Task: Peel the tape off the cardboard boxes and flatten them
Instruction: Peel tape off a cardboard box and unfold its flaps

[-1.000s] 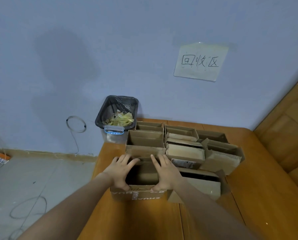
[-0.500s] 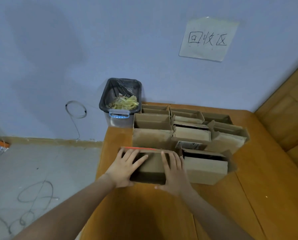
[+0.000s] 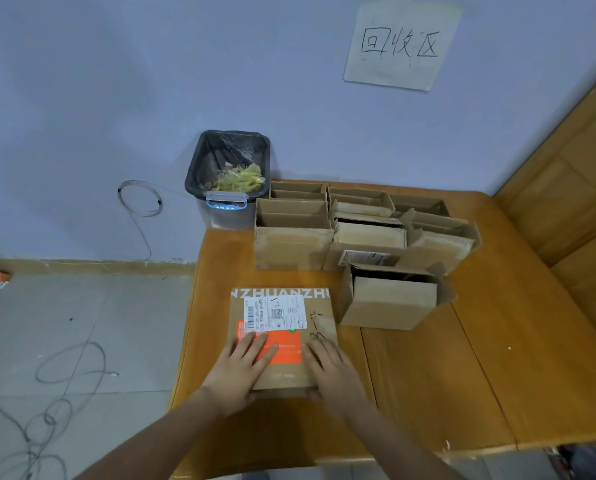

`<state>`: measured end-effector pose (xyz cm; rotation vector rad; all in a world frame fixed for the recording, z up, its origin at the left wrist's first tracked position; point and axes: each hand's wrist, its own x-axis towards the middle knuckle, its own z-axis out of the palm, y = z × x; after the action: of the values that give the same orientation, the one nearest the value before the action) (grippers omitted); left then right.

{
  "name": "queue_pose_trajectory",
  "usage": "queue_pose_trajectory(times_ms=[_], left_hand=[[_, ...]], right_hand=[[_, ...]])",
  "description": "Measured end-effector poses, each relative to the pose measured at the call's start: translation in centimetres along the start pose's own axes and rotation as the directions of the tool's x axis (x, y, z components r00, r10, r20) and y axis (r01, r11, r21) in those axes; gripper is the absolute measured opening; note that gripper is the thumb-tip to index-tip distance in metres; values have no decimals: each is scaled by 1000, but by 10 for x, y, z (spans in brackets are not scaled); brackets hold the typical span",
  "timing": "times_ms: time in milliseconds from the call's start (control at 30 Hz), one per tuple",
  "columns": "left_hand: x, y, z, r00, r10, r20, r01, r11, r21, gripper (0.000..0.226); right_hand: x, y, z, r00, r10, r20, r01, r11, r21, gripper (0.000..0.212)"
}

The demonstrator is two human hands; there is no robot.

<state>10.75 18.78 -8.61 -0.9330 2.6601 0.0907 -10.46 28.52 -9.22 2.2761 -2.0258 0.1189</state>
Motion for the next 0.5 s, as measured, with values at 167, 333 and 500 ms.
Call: queue_pose_trajectory(times_ms=[167, 333, 500], left_hand=[[-10, 18, 6, 991, -20, -134, 23, 1000, 16, 88], [-11, 9, 5, 973, 4, -229, -3, 1000, 5, 78], [-24, -3, 16, 971, 39, -236, -44, 999, -17, 69]], right_hand=[[-6, -16, 5, 993, 114, 22, -115, 989, 94, 70], [-7, -19, -2, 996, 88, 11, -89, 990, 114, 63], [-8, -28, 0, 1000, 25, -6, -24, 989, 147, 60]])
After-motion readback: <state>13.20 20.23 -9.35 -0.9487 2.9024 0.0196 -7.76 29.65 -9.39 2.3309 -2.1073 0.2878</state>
